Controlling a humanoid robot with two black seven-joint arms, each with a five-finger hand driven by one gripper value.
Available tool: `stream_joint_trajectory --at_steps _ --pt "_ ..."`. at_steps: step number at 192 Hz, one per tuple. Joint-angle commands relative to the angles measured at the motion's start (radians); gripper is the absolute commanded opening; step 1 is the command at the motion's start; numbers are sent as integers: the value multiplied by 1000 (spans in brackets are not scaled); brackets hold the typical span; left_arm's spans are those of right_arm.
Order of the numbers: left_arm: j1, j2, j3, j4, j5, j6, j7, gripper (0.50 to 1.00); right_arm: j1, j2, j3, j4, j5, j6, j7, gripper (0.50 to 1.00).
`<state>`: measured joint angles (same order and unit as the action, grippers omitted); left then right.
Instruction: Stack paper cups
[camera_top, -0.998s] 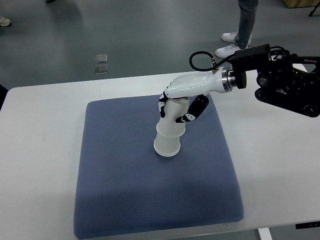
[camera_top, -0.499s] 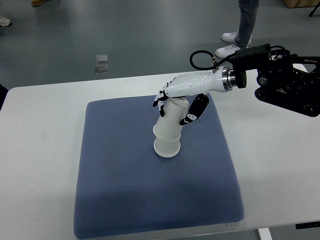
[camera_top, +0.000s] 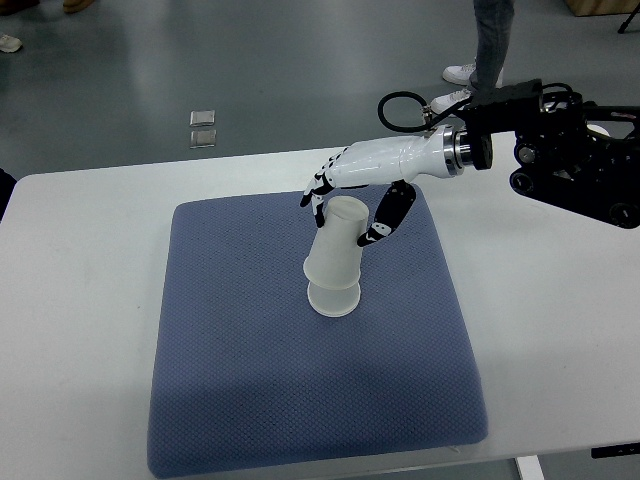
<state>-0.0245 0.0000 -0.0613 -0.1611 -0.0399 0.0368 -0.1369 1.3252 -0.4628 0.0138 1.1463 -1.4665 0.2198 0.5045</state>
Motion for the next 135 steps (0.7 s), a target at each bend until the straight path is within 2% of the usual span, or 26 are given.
stream_joint_trajectory --at_steps 1,78,95,135 --pt "0 0 0 0 0 0 -1 1000 -6 6 3 1 0 1 -1 860" --pt "0 0 0 0 0 0 0 1000 3 -10 5 16 6 3 3 862" --pt "0 0 0 0 0 0 -1 1000 43 -30 20 38 15 3 3 899" --pt "0 0 1 0 0 0 0 1000 61 -50 66 38 38 56 0 905"
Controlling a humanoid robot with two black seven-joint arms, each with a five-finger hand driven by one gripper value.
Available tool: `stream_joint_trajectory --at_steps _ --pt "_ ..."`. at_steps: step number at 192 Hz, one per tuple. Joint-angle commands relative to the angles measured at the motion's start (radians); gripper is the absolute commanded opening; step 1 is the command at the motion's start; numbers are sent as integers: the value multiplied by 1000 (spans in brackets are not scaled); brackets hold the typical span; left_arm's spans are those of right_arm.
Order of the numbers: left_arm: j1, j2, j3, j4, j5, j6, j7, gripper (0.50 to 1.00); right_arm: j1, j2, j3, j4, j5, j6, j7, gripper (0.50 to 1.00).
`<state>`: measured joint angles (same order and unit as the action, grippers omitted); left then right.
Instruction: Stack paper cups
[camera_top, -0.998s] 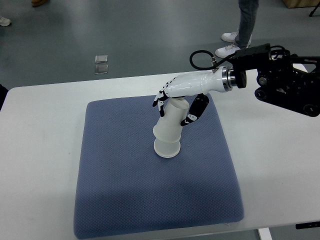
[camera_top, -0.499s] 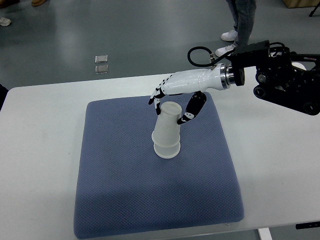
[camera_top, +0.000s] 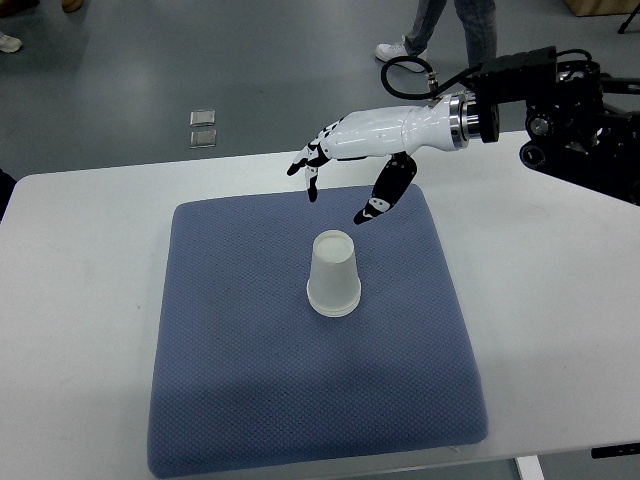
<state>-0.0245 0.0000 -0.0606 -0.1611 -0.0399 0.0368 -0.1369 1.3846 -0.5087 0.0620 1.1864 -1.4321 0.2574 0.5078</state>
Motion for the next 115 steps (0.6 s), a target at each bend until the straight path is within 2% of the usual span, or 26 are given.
stream_joint_trajectory --at_steps 1,48,115 --pt "0 0 -1 0 0 0 0 1000 1 -4 18 -4 4 17 -3 905" --pt "0 0 -1 0 0 0 0 1000 -22 -1 21 -90 55 3 -8 905" --pt "0 0 -1 0 0 0 0 1000 -64 12 21 -306 447 -50 -9 905"
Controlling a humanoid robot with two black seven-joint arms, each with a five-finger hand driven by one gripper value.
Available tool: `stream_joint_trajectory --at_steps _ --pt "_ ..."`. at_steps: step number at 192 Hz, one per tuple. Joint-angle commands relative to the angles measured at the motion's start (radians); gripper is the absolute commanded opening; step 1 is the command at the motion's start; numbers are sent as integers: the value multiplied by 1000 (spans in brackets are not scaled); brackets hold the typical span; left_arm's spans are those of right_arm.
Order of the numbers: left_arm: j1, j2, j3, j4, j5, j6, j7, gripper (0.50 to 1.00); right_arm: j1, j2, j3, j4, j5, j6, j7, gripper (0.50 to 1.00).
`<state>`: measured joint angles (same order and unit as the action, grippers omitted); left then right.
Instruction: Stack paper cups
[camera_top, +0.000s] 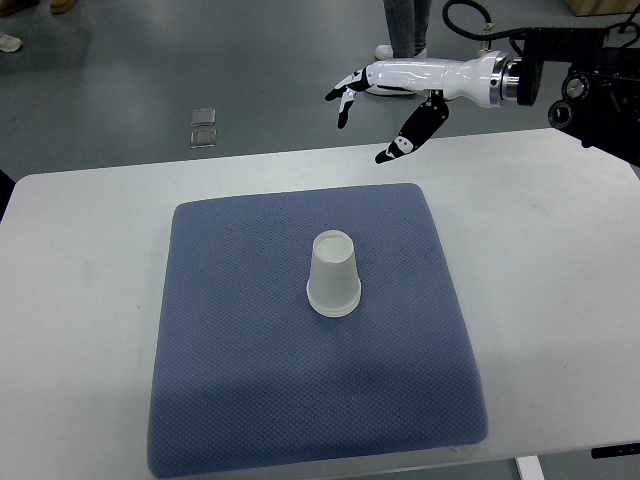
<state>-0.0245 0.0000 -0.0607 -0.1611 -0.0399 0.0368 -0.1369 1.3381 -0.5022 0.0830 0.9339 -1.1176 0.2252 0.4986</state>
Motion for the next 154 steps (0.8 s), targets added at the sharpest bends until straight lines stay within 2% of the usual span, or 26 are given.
stream_joint_trajectory --at_steps 1,21,48,92,130,154 --pt "0 0 -1 0 0 0 0 1000 -19 7 1 -58 153 -20 0 905" --pt "0 0 -1 0 0 0 0 1000 -36 13 -2 -84 363 -53 -5 905" --pt "0 0 -1 0 0 0 0 1000 -68 31 0 -99 662 -105 -63 905" --pt "0 0 -1 0 0 0 0 1000 -138 53 -2 -99 1128 -208 -71 905" --pt "0 0 -1 0 0 0 0 1000 -238 90 18 -104 1366 -296 -71 905" --pt "0 0 -1 0 0 0 0 1000 -310 97 98 -121 1427 -303 -71 905"
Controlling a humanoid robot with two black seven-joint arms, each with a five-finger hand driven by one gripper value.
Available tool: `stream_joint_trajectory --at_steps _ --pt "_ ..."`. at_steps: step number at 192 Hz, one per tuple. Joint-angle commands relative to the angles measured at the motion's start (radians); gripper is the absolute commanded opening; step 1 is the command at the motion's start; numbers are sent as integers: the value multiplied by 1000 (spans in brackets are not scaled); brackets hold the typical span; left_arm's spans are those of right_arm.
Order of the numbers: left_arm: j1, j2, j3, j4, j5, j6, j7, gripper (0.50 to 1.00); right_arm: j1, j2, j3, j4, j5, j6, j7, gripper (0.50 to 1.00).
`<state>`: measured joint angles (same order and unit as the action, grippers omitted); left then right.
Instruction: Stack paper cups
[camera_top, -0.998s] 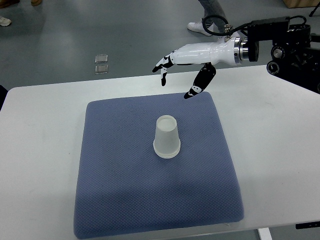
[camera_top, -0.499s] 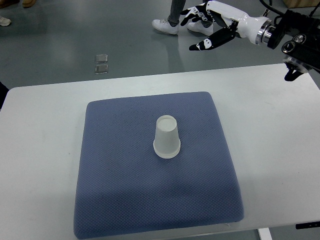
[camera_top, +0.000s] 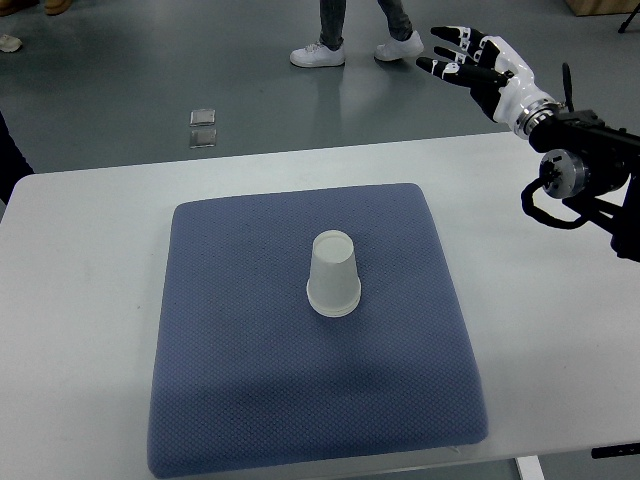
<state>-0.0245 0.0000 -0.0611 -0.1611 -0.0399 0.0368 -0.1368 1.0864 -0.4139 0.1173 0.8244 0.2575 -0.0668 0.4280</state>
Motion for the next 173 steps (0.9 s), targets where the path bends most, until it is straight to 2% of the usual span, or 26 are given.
stream_joint_trajectory --at_steps 1,38,101,122,146,173 --pt "0 0 0 0 0 0 -1 1000 -63 10 73 -11 54 -11 0 905" --pt "0 0 0 0 0 0 0 1000 -122 23 223 -16 85 -18 0 905" --pt "0 0 0 0 0 0 0 1000 -168 115 409 -7 158 -27 2 905" --pt "0 0 0 0 0 0 0 1000 -197 175 412 -10 111 -21 15 907" --pt "0 0 0 0 0 0 0 1000 -214 188 413 -18 -29 -14 55 907" --pt "0 0 0 0 0 0 0 1000 -221 188 415 -24 -86 -13 60 907"
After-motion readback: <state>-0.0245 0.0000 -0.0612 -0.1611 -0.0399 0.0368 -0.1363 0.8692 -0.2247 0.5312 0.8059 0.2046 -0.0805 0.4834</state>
